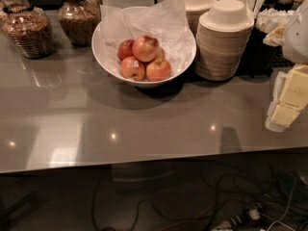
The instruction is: Pick apple from white bowl
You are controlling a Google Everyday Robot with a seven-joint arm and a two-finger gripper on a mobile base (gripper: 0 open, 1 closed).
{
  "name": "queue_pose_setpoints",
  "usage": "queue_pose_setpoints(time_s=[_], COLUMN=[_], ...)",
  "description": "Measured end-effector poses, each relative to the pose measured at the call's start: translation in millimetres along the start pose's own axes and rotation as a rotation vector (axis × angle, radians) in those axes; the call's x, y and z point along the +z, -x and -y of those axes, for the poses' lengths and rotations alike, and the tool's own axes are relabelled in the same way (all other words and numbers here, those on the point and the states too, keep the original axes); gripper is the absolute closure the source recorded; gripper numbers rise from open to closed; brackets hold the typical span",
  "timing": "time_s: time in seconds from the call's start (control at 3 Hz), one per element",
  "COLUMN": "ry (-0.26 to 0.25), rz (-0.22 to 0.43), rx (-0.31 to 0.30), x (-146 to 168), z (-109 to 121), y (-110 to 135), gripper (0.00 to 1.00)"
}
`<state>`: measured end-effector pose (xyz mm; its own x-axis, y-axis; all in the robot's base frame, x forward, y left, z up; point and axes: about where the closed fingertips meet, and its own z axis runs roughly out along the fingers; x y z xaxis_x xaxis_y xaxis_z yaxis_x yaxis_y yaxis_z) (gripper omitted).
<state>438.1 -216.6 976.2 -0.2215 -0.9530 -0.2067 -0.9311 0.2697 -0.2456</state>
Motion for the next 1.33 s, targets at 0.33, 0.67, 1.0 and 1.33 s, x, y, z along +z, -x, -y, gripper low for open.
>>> queue_pose_setpoints(time_s=[0.33, 0.67, 1.0, 1.33], ry=[0.0, -0.031, -0.085, -0.14], rz=[0.0, 0.099, 0.296, 0.462], rx=[0.0, 0.007, 0.009, -0.009], x=[0, 3, 11, 10], z=[0, 5, 25, 54], y=[0, 8, 42, 87], gripper=[0.0, 0.0, 0.0, 0.0])
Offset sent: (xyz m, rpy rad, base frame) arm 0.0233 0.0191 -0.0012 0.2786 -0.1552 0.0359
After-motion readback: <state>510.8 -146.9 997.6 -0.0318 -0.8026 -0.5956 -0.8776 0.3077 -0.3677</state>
